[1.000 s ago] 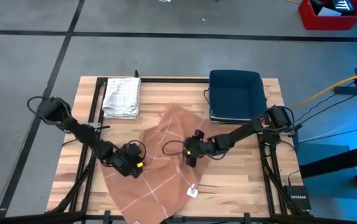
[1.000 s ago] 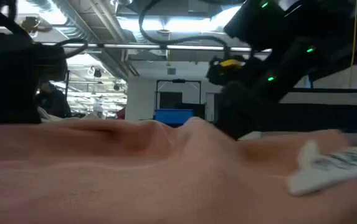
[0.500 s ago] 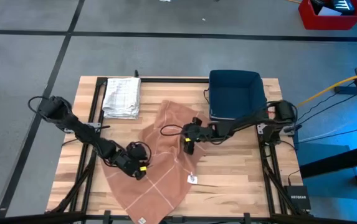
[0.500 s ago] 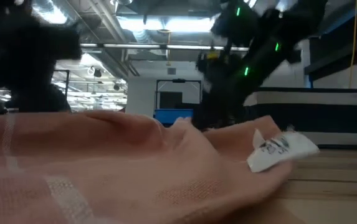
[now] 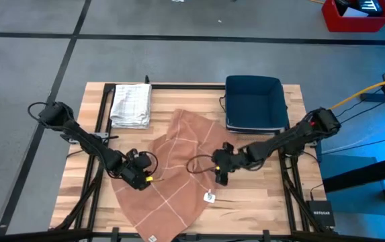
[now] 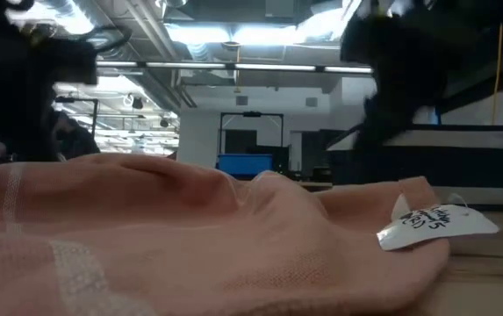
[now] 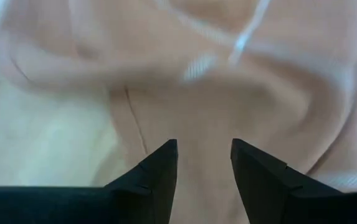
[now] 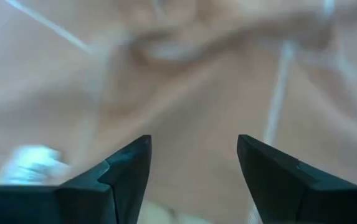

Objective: Fold towel
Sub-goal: Fold the brown towel on the table

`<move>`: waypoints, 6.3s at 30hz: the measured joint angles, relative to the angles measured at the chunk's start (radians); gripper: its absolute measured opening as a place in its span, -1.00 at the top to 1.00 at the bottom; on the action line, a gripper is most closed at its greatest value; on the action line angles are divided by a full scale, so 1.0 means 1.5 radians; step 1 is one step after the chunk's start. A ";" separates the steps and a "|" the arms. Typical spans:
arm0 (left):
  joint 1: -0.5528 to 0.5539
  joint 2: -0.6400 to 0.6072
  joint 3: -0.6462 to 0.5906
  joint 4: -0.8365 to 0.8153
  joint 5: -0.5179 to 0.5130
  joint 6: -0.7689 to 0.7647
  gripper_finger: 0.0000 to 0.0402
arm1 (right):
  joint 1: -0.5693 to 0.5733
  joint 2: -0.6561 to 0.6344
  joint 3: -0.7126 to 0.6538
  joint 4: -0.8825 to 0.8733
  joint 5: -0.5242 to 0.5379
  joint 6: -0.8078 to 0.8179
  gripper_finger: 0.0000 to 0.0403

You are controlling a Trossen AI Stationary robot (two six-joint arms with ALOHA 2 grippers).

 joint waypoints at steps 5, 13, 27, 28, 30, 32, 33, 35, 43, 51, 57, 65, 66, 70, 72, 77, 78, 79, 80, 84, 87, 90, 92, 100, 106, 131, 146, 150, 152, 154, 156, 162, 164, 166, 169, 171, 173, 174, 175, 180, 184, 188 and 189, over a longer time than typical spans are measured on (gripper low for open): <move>-0.021 0.023 -0.042 0.063 0.039 -0.040 0.29 | 0.014 0.076 -0.042 0.049 0.036 0.026 -0.21; -0.089 0.052 -0.046 0.145 0.061 -0.166 0.29 | -0.034 0.197 -0.036 0.223 0.051 -0.045 -0.21; -0.121 0.098 -0.048 0.227 -0.046 -0.267 0.29 | -0.244 0.241 0.045 0.247 0.035 -0.195 -0.21; -0.113 0.098 -0.048 0.239 -0.051 -0.253 0.29 | -0.256 0.241 0.050 0.244 0.019 -0.197 -0.21; -0.091 0.099 -0.048 0.266 -0.053 -0.222 0.29 | -0.274 0.241 0.060 0.238 -0.006 -0.208 -0.21; -0.072 0.099 -0.048 0.275 -0.052 -0.189 0.29 | -0.283 0.233 0.074 0.203 -0.012 -0.215 -0.21; -0.063 0.099 -0.045 0.269 -0.044 -0.165 0.29 | -0.286 0.228 0.085 0.182 -0.012 -0.222 -0.21; -0.043 0.089 -0.032 0.223 -0.018 -0.125 0.29 | -0.289 0.211 0.114 0.128 -0.011 -0.242 -0.21; -0.013 0.024 0.003 0.061 0.018 -0.123 0.29 | -0.244 0.133 0.237 -0.185 -0.096 -0.222 -0.21; -0.062 -0.013 0.031 0.040 0.062 -0.152 0.29 | -0.083 0.140 0.222 -0.159 -0.054 -0.143 -0.21; -0.097 0.027 -0.002 0.020 0.057 -0.249 0.29 | -0.050 0.219 0.172 -0.041 -0.011 -0.104 -0.21; -0.136 0.068 -0.019 0.049 0.023 -0.396 0.29 | -0.072 0.286 0.164 0.004 0.044 -0.138 -0.21; -0.138 0.073 -0.019 0.057 0.010 -0.396 0.29 | -0.086 0.286 0.164 0.002 0.061 -0.160 -0.21; -0.138 0.081 -0.020 0.078 -0.018 -0.394 0.29 | -0.149 0.284 0.162 -0.014 0.104 -0.251 -0.21; -0.137 0.081 -0.020 0.076 -0.029 -0.391 0.29 | -0.180 0.281 0.162 -0.022 0.112 -0.287 -0.21; -0.132 0.082 -0.022 0.075 -0.078 -0.400 0.29 | -0.235 0.275 0.162 -0.039 0.099 -0.331 -0.21; -0.132 0.082 -0.022 0.076 -0.085 -0.399 0.29 | -0.238 0.269 0.163 -0.050 0.090 -0.331 -0.21; -0.132 0.082 -0.022 0.077 -0.089 -0.399 0.29 | -0.238 0.263 0.162 -0.070 0.085 -0.330 -0.21; -0.132 0.082 -0.022 0.077 -0.091 -0.398 0.29 | -0.236 0.255 0.161 -0.096 0.085 -0.327 -0.21; -0.140 0.086 -0.022 0.099 -0.073 -0.413 0.29 | -0.207 0.206 0.157 -0.210 0.095 -0.271 -0.21; -0.163 0.099 -0.022 0.137 -0.068 -0.450 0.29 | -0.176 0.177 0.154 -0.244 0.055 -0.236 -0.21; -0.182 0.112 -0.021 0.183 -0.064 -0.477 0.29 | -0.144 0.161 0.155 -0.246 0.069 -0.225 -0.21; -0.189 0.114 -0.018 0.195 -0.065 -0.462 0.29 | -0.126 0.161 0.157 -0.243 0.082 -0.224 -0.21; -0.177 0.065 0.084 0.042 -0.105 -0.258 0.29 | -0.031 0.117 0.186 -0.241 0.062 -0.184 -0.21; -0.153 0.060 0.103 0.049 -0.142 -0.117 0.29 | 0.069 0.091 0.186 -0.200 0.081 -0.175 -0.21; -0.174 0.060 0.222 -0.035 0.156 0.030 -0.14 | 0.214 0.125 0.188 0.061 0.017 -0.141 -0.40; -0.286 0.162 0.198 -0.031 0.134 -0.030 -0.01 | 0.245 0.208 0.188 0.100 -0.024 -0.123 -0.36; -0.286 0.194 0.198 -0.035 0.134 -0.020 -0.01 | 0.252 0.221 0.188 0.117 -0.041 -0.124 -0.31; -0.286 0.210 0.198 -0.040 0.135 -0.013 -0.01 | 0.256 0.235 0.188 0.160 -0.046 -0.126 -0.29; -0.285 0.222 0.198 -0.047 0.134 -0.013 -0.01 | 0.264 0.250 0.188 0.197 -0.045 -0.127 -0.28; -0.285 0.228 0.199 -0.049 0.134 -0.012 -0.01 | 0.270 0.266 0.188 0.213 -0.033 -0.121 -0.26; -0.285 0.233 0.200 -0.051 0.127 0.036 -0.01 | 0.275 0.314 0.188 0.203 0.000 -0.112 -0.25; -0.285 0.234 0.200 -0.051 0.126 0.045 -0.01 | 0.275 0.325 0.188 0.205 0.008 -0.107 -0.25; -0.285 0.234 0.200 -0.051 0.126 0.053 -0.01 | 0.276 0.332 0.188 0.208 0.024 -0.105 -0.25; -0.285 0.234 0.199 -0.051 0.123 0.051 -0.01 | 0.277 0.338 0.190 0.209 0.052 -0.103 -0.25; -0.285 0.234 0.199 -0.051 0.121 0.038 -0.01 | 0.277 0.340 0.190 0.210 0.060 -0.102 -0.25; -0.285 0.234 0.199 -0.050 0.121 0.029 0.00 | 0.276 0.340 0.190 0.205 0.064 -0.102 -0.25; -0.285 0.234 0.199 -0.050 0.120 0.022 0.00 | 0.276 0.340 0.190 0.202 0.065 -0.101 -0.25; -0.285 0.234 0.199 -0.050 0.120 0.013 0.01 | 0.276 0.340 0.190 0.198 0.065 -0.099 -0.25; -0.285 0.234 0.199 -0.051 0.118 -0.003 0.11 | 0.276 0.339 0.191 0.164 0.067 -0.058 -0.21; -0.285 0.235 0.199 -0.050 0.118 0.001 0.28 | 0.276 0.339 0.191 0.149 0.074 -0.050 0.01; -0.285 0.235 0.199 -0.050 0.109 0.010 0.51 | 0.276 0.339 0.190 0.132 0.093 -0.049 0.35; -0.285 0.235 0.198 -0.051 0.105 0.010 0.58 | 0.276 0.339 0.190 0.130 0.094 -0.050 0.45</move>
